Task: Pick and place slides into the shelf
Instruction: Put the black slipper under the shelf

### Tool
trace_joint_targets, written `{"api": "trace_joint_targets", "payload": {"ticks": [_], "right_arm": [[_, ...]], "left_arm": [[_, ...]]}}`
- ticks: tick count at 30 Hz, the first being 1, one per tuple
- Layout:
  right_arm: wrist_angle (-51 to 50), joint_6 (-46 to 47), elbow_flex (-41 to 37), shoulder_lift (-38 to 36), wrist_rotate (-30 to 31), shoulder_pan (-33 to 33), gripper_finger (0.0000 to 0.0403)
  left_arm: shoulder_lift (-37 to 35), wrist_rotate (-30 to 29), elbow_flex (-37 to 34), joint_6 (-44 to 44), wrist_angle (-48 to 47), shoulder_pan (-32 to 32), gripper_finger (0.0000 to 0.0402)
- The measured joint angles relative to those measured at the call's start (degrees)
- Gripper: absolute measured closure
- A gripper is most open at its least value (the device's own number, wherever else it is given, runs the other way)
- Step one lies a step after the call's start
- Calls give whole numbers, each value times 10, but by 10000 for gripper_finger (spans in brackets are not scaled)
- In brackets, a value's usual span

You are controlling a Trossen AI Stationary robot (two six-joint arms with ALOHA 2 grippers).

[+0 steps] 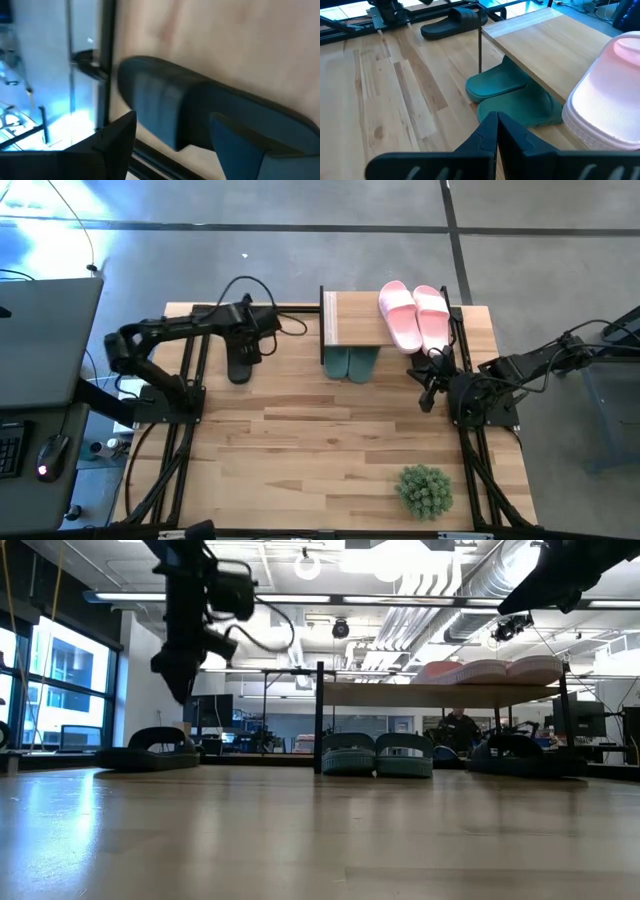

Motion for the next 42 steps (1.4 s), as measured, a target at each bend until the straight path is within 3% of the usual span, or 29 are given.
{"api": "trace_joint_targets", "payload": {"ticks": [12,25,31,37,42], "right_arm": [[4,-11,0,0,-1,0,402],[5,-15,0,0,0,0,402],[6,-15,0,0,1,0,402],[5,-15,0,0,5,0,402],[5,-15,0,0,6,0,402]], "left_arm": [[120,-32,0,-4,-15,29,165],[166,-39,0,-12,36,125,181],[166,-39,0,-12,38,162,245],[165,-32,0,-16,43,169,376],[165,-26,0,-29,35,163,383]]}}
